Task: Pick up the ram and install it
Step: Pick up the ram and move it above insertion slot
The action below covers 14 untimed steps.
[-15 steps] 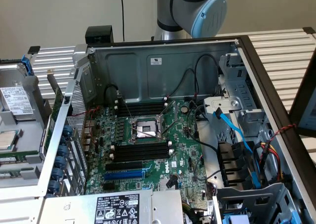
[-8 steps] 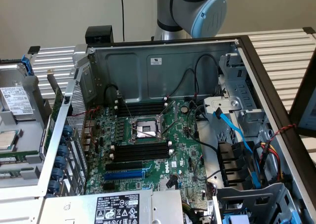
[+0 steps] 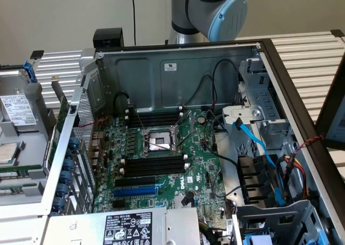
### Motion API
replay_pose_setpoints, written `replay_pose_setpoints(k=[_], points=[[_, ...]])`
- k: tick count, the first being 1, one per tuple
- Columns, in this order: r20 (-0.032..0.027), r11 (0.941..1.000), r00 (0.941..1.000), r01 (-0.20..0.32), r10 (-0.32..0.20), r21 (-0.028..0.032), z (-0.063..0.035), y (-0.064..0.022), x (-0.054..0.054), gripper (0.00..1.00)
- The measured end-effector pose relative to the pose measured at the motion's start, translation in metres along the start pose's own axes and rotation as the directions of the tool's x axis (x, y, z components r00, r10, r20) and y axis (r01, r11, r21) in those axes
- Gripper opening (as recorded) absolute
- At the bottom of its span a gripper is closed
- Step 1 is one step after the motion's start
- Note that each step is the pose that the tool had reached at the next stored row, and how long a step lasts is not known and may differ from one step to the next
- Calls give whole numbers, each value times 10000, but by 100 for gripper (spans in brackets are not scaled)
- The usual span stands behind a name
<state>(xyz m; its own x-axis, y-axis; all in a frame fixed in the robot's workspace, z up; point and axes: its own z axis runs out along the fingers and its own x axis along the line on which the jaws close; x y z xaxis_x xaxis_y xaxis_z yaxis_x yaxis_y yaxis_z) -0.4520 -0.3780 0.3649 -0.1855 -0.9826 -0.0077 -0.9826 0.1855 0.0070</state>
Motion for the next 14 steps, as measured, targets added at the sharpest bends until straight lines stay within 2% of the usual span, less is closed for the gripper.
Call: replay_pose_setpoints(k=[5, 7, 11, 14], points=[[-6, 9999, 9999, 162, -162, -17, 0, -5, -2, 10], [-11, 9990, 9990, 444, -444, -20, 0, -5, -2, 10], [-15, 9934, 9934, 1148, -1148, -25, 0, -5, -3, 10], [-16, 9894, 9894, 1450, -1450, -27, 1, -7, -4, 10]])
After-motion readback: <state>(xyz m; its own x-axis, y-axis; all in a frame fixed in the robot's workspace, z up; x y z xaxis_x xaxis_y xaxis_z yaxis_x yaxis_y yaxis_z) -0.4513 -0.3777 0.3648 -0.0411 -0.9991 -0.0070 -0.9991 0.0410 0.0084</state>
